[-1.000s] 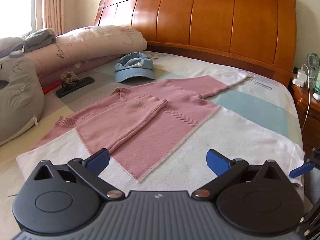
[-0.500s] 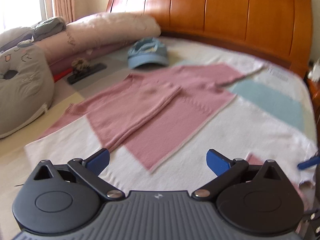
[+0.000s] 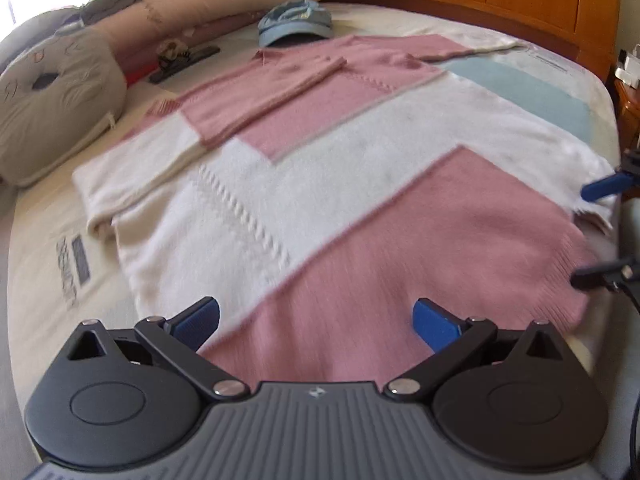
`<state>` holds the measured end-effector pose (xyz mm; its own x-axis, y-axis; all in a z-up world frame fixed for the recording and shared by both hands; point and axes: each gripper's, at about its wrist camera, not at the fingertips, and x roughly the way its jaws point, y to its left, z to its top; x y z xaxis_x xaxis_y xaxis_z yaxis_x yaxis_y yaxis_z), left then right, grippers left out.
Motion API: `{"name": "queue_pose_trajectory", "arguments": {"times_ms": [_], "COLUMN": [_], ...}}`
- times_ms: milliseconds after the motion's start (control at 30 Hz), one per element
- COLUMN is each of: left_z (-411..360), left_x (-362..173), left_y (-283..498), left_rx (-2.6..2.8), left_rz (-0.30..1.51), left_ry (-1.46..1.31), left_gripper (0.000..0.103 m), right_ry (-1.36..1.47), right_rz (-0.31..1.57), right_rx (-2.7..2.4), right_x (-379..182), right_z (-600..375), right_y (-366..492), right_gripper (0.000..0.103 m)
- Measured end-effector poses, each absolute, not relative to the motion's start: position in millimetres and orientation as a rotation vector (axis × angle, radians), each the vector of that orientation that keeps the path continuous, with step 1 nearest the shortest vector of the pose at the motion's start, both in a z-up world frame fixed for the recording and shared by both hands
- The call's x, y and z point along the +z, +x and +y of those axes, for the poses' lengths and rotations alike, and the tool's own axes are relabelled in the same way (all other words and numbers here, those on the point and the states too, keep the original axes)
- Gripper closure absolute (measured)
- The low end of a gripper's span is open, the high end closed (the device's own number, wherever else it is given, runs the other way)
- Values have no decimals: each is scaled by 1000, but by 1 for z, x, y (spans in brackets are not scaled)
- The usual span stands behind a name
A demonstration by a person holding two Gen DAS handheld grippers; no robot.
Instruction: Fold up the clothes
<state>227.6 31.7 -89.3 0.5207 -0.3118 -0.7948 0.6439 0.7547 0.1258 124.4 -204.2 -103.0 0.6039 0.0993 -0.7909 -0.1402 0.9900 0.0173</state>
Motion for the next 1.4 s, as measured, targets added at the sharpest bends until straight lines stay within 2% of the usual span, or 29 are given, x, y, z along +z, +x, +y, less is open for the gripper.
{"name": "queue_pose_trajectory", "arguments": {"times_ms": [167, 400, 600, 700, 767, 1000, 1167, 1233, 1400], "left_z": [46, 53, 52, 62, 67, 43, 23, 26, 27], "left_x": [-87, -55, -79, -95, -88, -59, -93, -95, -80], "left_y": [204, 201, 236, 255, 254, 205, 189, 175, 162], "left_rx": [-551, -521, -590, -457, -453, -670, -709, -686, -699], "left_rz": [922, 848, 883, 930, 916, 826, 936, 888, 907], "left_ry": [430, 354, 89, 58, 45, 34, -15, -32, -5], "left_gripper": [1, 1, 1, 1, 1, 1, 1, 1, 1], "right_ry": [-56, 62, 126, 113, 125, 211, 202, 210, 253], "right_rz": [916, 891, 862, 847, 838, 849, 868, 857, 837], "right_rx": [130, 165, 166, 143, 129, 112, 101, 90, 72], "right_x": [-102, -90, -78, -73, -71, -80, -86, -83, -83], "right_z": [-204, -212, -218, -221, -226, -239, -239, -244, -260], "right_y": [112, 99, 93, 89, 88, 96, 95, 93, 95], "right_gripper": [0, 0, 0, 0, 0, 0, 0, 0, 0]}}
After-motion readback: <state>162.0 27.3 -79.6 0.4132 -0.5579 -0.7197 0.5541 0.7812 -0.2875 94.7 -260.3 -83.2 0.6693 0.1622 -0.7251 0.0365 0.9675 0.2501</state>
